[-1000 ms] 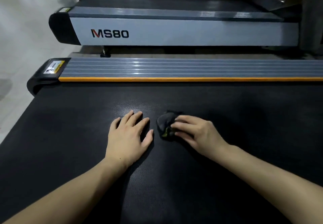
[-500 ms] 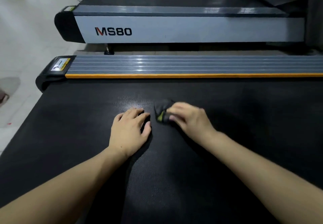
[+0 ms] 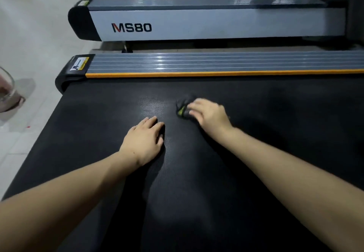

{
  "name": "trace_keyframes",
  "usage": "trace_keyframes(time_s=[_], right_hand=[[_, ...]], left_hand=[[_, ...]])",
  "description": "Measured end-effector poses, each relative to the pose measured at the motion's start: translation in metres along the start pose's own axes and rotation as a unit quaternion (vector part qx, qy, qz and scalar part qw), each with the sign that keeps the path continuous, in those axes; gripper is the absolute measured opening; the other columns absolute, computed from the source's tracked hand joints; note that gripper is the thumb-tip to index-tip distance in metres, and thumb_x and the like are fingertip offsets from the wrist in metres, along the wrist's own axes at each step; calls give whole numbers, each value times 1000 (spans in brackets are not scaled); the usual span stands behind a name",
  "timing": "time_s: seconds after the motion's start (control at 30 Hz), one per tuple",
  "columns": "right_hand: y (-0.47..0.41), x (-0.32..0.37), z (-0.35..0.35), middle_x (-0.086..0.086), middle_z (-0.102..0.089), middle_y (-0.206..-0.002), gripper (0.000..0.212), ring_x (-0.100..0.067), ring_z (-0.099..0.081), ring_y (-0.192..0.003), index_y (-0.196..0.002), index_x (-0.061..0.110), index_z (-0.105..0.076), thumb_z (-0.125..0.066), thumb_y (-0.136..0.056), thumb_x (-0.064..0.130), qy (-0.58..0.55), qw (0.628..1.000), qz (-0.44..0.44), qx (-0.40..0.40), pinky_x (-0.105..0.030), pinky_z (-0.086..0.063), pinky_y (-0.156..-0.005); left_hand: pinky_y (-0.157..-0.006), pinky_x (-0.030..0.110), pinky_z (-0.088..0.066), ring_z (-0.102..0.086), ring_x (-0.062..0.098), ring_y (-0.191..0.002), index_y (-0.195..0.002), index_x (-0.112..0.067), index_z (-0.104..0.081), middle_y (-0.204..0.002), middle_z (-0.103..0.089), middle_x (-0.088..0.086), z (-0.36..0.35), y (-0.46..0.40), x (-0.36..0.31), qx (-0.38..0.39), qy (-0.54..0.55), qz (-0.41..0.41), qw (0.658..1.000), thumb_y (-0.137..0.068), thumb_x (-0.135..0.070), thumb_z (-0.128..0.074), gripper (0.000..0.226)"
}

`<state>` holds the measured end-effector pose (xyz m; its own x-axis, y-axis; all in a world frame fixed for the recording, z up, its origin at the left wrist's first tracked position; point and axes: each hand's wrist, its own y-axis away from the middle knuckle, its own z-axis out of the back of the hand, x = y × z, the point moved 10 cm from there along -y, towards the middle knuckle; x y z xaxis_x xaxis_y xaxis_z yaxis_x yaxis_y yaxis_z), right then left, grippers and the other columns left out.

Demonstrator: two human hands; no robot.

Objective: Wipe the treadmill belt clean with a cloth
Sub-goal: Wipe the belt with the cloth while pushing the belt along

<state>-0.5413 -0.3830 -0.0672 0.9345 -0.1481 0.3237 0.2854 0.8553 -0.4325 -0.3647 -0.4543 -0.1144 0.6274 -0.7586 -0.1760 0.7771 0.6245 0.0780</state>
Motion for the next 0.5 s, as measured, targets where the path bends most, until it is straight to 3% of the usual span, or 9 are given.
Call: trace_keyframes(time_s=[0.17,0.27,0.33,0.4,0.5], right_hand=[[143,76,30,0,-66,-123,22,-18,-64,-113,-116,21,-71,-58,-102,32,-131,971,169,106,-30,-53,-94],[129,68,28,2,-66,-124,22,-19,-67,-108,-116,24,-70,-57,-101,34,-84,965,224,103,-33,-58,-85],[77,37,20,1,-68,-120,24,-22,-69,-105,-113,25,-72,-57,-97,34,-21,981,185,57,-36,-60,-80],[27,-4,19,2,-69,-118,24,-23,-70,-104,-113,25,-73,-59,-96,33,10,997,69,10,-39,-59,-78],[8,-26,18,6,-68,-119,23,-21,-68,-107,-116,25,-74,-61,-97,32,26,999,-24,16,-32,-52,-80]], left_hand=[[-116,38,-34,-26,23,-148,-154,-26,-32,-160,-28,3,-2,26,-7,77,-81,-57,992,-102,-41,-40,54],[-116,39,-34,-24,21,-149,-154,-27,-31,-160,-27,1,-1,37,-15,91,-70,-36,993,-103,-42,-40,55],[-116,40,-33,-21,20,-151,-154,-28,-31,-162,-26,0,-3,43,-23,98,-51,-16,994,-102,-43,-40,55],[-118,42,-32,-18,23,-153,-154,-29,-31,-164,-22,2,-9,50,-31,105,-40,2,994,-102,-44,-40,54],[-120,44,-26,-15,25,-154,-151,-30,-35,-165,-21,2,-14,57,-44,84,-11,34,996,-103,-47,-39,51]])
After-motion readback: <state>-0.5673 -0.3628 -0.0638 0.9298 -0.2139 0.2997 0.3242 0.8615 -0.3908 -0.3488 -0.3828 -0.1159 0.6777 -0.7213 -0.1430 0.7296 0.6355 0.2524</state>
